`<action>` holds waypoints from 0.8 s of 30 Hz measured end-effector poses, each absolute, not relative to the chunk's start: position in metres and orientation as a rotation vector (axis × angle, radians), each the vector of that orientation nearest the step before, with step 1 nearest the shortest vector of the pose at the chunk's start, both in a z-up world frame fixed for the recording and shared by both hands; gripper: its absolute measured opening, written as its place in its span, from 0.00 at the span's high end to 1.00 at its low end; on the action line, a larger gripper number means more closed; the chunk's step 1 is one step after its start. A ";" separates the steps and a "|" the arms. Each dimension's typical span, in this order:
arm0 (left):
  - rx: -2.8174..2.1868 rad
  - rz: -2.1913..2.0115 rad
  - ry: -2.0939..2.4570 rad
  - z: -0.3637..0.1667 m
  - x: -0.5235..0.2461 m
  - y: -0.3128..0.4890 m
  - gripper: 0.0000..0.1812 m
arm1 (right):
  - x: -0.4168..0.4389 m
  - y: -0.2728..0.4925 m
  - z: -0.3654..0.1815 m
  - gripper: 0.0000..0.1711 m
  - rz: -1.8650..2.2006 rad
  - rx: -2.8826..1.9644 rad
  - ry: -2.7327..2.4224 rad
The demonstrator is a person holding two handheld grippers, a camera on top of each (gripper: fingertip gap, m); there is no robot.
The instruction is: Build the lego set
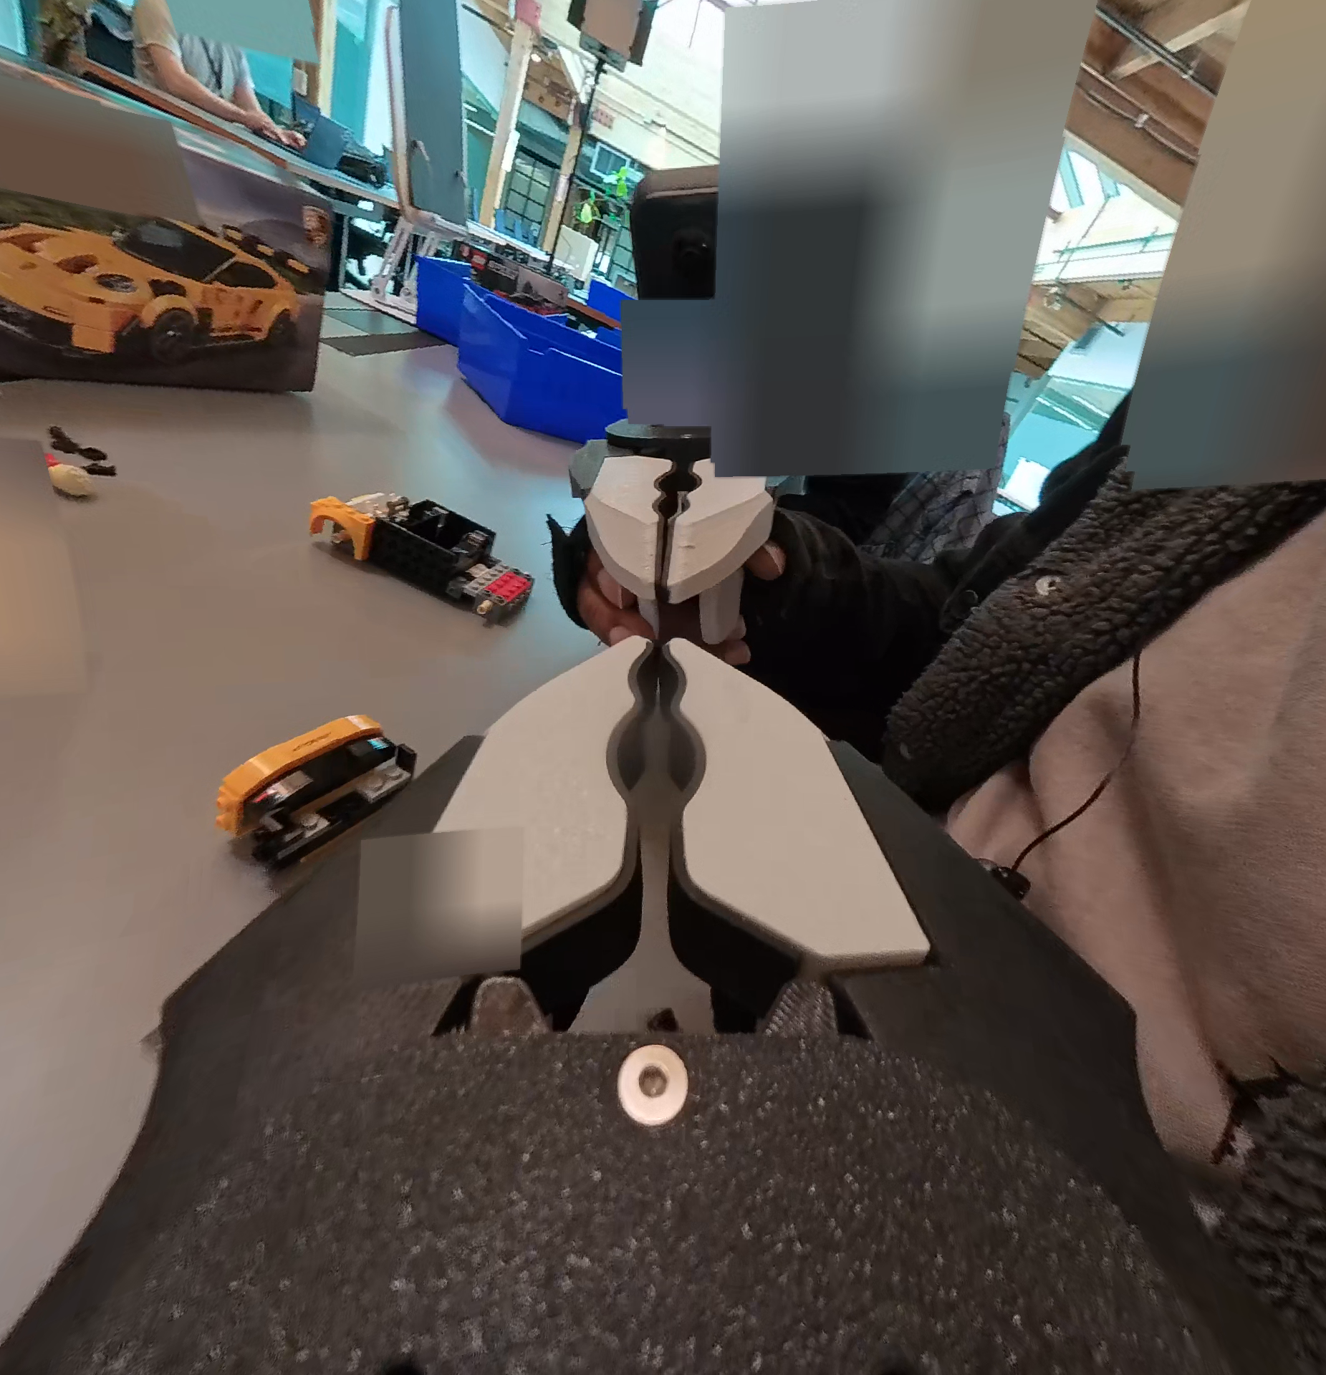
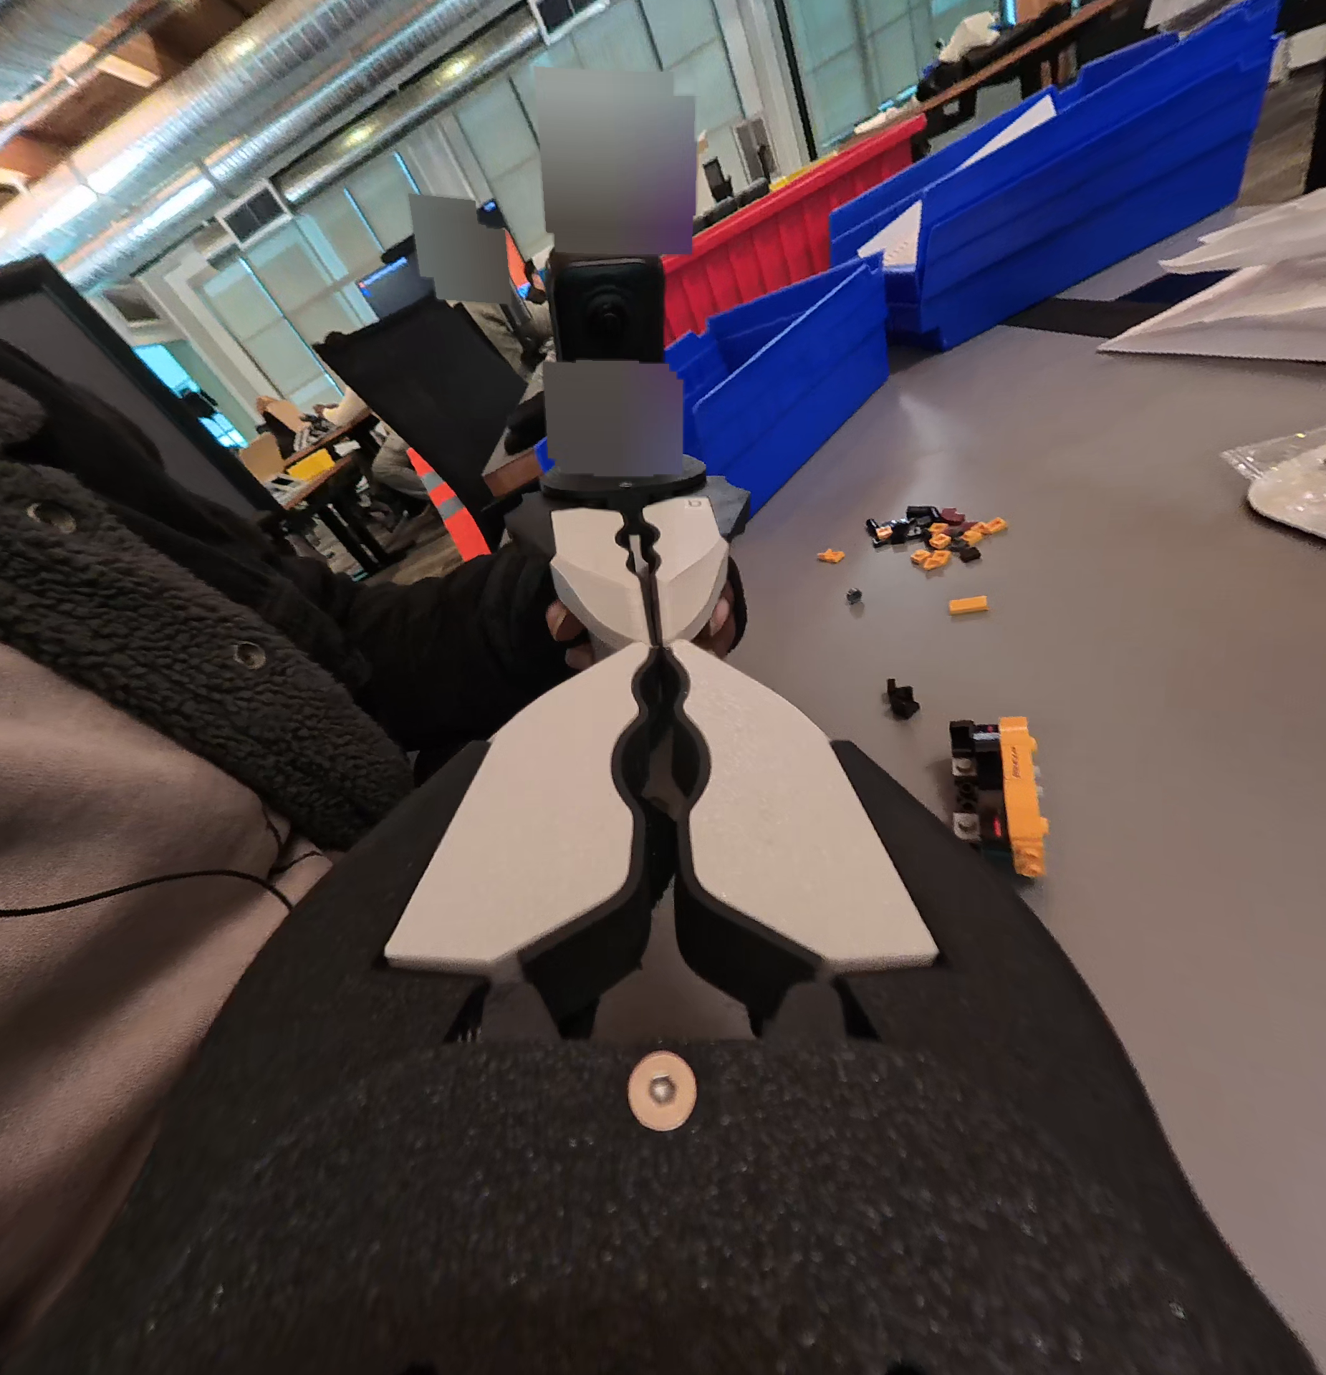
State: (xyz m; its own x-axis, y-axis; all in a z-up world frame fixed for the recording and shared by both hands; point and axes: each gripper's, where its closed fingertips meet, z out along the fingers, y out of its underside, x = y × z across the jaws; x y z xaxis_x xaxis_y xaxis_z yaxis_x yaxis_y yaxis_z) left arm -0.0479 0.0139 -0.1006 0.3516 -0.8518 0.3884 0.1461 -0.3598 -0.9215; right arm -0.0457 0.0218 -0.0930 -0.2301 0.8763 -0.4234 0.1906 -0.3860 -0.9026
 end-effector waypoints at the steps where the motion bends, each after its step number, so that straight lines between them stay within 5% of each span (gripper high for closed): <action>1: -1.596 -1.198 0.641 -0.102 -0.050 0.016 1.00 | -0.045 0.024 -0.095 1.00 1.643 -1.507 -1.297; 16: -1.730 -0.733 0.566 -0.117 -0.112 0.047 0.96 | -0.070 -0.044 -0.177 0.82 1.138 -1.515 -1.938; 24: -1.738 -0.671 0.593 -0.119 -0.111 0.045 0.97 | -0.093 -0.075 -0.209 0.85 0.868 -1.454 -2.168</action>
